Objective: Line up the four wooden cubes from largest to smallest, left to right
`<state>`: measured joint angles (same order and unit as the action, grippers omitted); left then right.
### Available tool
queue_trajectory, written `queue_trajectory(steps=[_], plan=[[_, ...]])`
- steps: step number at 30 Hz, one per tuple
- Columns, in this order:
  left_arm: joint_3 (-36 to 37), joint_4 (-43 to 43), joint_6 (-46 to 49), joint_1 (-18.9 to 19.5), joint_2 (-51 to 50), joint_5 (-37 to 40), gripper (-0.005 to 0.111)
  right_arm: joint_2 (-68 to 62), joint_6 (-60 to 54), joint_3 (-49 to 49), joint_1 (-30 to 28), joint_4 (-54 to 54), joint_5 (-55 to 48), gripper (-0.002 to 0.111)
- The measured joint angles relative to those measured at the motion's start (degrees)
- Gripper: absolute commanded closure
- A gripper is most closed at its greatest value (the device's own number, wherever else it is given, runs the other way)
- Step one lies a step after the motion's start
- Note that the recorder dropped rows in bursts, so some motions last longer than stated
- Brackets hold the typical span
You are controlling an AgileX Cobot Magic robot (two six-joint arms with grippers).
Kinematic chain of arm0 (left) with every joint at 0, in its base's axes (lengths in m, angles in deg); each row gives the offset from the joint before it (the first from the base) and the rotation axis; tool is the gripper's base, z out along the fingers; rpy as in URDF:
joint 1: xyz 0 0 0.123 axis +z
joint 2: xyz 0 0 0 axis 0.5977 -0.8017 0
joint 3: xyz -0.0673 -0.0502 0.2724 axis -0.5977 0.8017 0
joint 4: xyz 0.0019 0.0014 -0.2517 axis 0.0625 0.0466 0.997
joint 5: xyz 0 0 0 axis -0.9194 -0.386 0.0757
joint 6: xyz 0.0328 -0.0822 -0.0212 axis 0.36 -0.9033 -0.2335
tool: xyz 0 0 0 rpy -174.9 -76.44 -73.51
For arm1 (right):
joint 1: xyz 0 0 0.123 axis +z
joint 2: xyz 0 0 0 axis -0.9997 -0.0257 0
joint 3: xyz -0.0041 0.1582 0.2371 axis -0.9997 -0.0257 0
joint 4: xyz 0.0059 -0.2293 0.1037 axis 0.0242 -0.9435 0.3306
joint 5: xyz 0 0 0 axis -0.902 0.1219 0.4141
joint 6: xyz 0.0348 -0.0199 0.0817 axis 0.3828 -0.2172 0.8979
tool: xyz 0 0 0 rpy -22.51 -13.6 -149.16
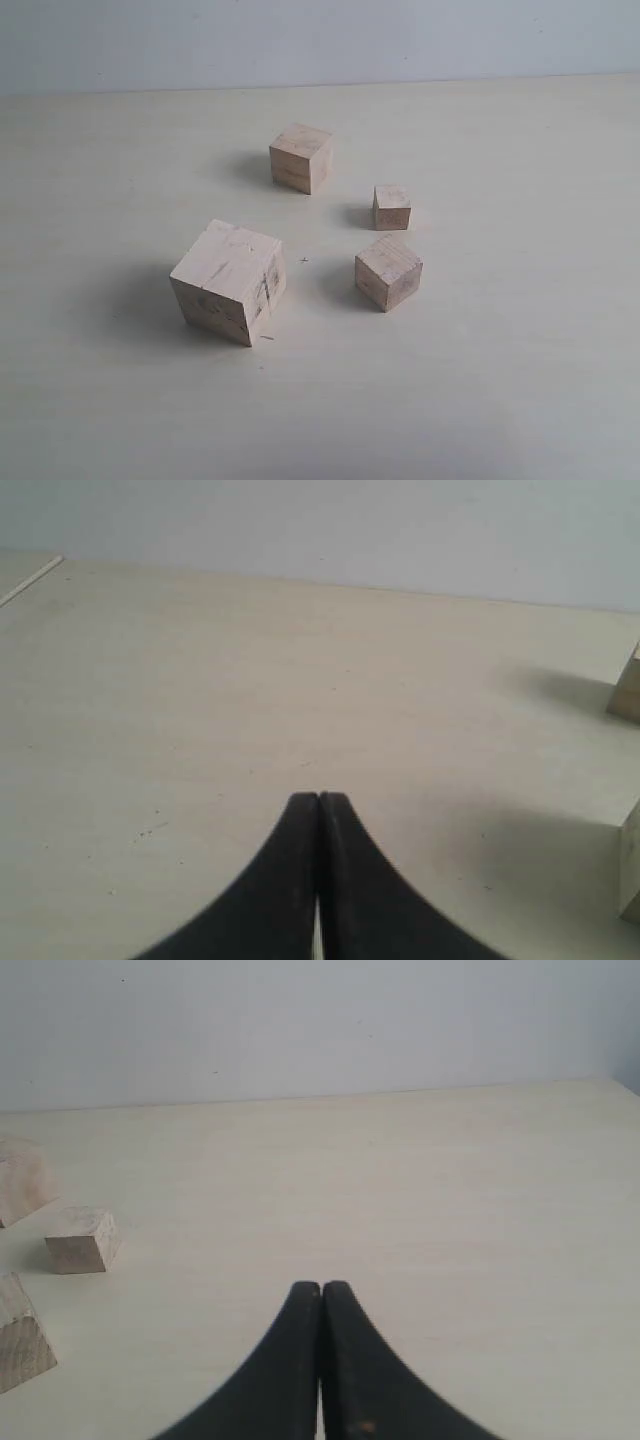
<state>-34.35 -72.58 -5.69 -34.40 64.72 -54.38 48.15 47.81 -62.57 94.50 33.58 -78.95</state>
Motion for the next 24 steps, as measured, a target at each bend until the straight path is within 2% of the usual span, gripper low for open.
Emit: queue_trajectory(steps=[18,20,24], plan=[[0.0,0.0,0.0,0.0,0.0,0.0,0.107,0.0,0.0,0.0,0.0,-0.15,0.0,0.108],[0.0,0.0,0.0,0.0,0.0,0.0,0.107,0.0,0.0,0.0,0.0,-0.22,2.16,0.108],[0.0,0.0,0.0,0.0,0.0,0.0,0.107,0.0,0.0,0.0,0.0,4.62,18.37,0.108]])
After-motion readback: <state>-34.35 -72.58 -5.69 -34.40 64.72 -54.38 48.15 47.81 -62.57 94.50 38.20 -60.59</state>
